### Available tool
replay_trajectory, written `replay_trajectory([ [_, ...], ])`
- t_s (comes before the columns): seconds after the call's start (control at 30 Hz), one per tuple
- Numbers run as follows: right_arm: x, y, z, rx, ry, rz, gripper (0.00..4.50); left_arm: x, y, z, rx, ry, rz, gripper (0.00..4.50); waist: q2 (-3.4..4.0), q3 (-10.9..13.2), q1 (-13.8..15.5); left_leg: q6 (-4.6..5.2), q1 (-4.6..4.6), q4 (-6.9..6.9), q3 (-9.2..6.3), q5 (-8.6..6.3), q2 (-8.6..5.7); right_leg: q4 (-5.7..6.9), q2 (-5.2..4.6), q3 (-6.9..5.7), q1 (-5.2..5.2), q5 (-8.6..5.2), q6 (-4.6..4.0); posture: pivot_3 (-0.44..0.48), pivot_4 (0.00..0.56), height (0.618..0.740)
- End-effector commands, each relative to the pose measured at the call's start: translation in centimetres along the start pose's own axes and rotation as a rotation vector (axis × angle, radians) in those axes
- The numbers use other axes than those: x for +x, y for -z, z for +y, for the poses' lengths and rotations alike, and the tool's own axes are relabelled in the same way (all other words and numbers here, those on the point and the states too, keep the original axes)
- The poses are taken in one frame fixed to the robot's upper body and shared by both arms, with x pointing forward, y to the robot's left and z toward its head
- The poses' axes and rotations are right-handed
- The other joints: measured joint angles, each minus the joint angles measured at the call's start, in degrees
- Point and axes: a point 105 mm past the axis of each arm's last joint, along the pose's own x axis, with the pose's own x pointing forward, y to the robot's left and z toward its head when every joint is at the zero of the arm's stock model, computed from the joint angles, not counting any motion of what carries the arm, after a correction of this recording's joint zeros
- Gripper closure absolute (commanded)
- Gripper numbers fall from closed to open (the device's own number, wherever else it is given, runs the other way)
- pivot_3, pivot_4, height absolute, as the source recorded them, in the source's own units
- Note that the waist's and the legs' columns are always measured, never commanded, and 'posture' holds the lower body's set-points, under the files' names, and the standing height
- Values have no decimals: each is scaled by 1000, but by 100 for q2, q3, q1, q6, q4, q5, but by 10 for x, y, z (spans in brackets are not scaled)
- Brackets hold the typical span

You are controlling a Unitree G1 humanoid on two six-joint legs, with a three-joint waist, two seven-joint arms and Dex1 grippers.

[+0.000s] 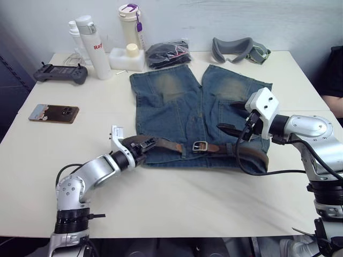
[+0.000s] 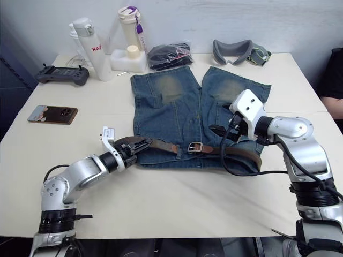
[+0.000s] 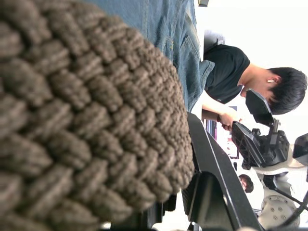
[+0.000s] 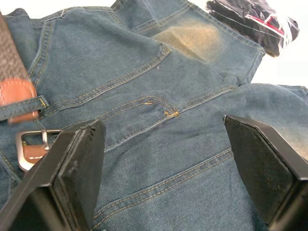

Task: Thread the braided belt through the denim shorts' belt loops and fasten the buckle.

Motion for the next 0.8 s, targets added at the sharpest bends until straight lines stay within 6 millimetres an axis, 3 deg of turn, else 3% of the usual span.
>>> replay_trajectory([
  [0.03,-2,-10,5,-46,-4,-14,339,3,14,-2,22,8,24,4500,0,0,6,2,0,0,7,-1,1,-2,0,1,-1,0,0,0,150,740],
  [0.3,-1,-9,9,-68,-25,15,339,9,28,17,63,-77,62,4500,0,0,13,23,-1,11,38,-16,-1,-16,0,26,1,13,24,0,150,740],
  [0.43,1,-13,24,-144,-92,-3,339,29,35,15,55,-62,86,4500,1,0,35,31,0,17,46,-23,-2,-19,-1,34,2,16,30,0,150,740],
  [0.57,4,-12,49,-397,-193,12,339,39,37,15,47,-70,91,4500,1,0,36,33,-6,24,48,-27,-4,-30,0,34,4,23,43,0,150,740],
  [0.8,12,-1,61,-785,-172,-8,339,32,39,35,86,-144,130,4500,1,-1,26,36,2,28,53,-28,-6,-54,1,37,24,35,61,0,150,740],
])
